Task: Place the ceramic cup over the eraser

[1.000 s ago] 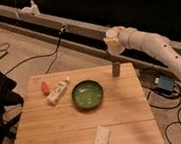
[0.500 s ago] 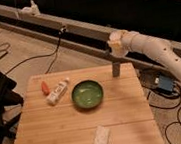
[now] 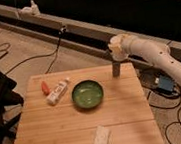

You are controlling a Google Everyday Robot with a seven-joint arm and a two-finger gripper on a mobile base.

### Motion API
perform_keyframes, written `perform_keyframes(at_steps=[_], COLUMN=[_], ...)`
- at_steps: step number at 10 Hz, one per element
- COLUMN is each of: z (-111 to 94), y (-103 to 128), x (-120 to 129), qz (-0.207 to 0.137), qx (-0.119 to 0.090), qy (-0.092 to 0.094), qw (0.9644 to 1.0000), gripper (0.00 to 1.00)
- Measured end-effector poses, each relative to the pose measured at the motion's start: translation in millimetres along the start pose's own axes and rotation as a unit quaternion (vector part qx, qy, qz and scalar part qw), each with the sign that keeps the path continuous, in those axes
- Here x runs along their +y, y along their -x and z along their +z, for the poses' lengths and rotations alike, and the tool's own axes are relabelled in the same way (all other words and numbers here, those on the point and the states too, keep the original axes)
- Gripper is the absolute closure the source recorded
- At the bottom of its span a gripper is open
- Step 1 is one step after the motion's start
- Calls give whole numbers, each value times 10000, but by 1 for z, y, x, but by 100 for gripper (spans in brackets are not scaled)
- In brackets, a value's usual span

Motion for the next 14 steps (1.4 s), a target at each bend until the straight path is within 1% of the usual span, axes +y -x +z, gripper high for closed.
perform_keyframes(at_steps=[4,7,10,14], z=[15,25,30,39], y=[-17,-31,-46,-65], x=[4,4,2,4], qz=[295,549,803,1173], qx=[54,93,134,105], qy=[-25,-67,-130,-165], qw=[9995,9984,9966,9929], gripper=[100,100,100,99])
